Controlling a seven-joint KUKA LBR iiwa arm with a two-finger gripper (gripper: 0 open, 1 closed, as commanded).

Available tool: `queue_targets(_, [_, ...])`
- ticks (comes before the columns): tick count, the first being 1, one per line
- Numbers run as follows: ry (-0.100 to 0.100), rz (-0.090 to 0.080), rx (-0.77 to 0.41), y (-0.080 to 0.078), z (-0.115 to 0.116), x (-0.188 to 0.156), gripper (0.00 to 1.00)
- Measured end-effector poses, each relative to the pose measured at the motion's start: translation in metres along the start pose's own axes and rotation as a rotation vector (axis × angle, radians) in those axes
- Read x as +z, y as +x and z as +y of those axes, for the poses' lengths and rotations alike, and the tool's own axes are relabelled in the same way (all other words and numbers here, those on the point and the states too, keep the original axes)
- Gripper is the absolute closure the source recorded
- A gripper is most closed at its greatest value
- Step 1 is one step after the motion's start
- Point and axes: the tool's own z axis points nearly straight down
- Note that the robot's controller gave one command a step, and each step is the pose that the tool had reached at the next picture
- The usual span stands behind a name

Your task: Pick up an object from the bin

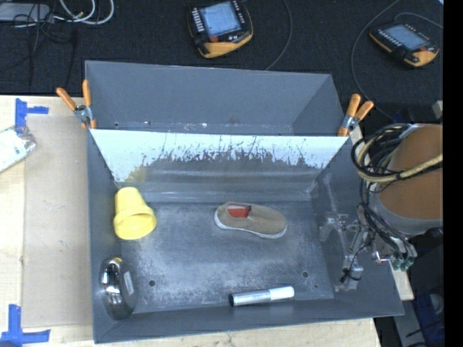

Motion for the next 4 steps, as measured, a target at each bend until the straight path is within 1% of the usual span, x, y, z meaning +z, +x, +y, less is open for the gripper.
queue_targets(1, [-0.004,0.005,0.016,-0.019,0.061,0.033,0.00])
queue_targets(2, [-0.009,0.003,-0.026,-0.103,0.145,0.068,0.00])
queue_targets(3, [-0.008,-0.004,-0.260,-0.133,0.135,0.113,0.00])
queue_targets(4, [-0.008,-0.003,-0.264,-0.133,0.136,0.113,1.00])
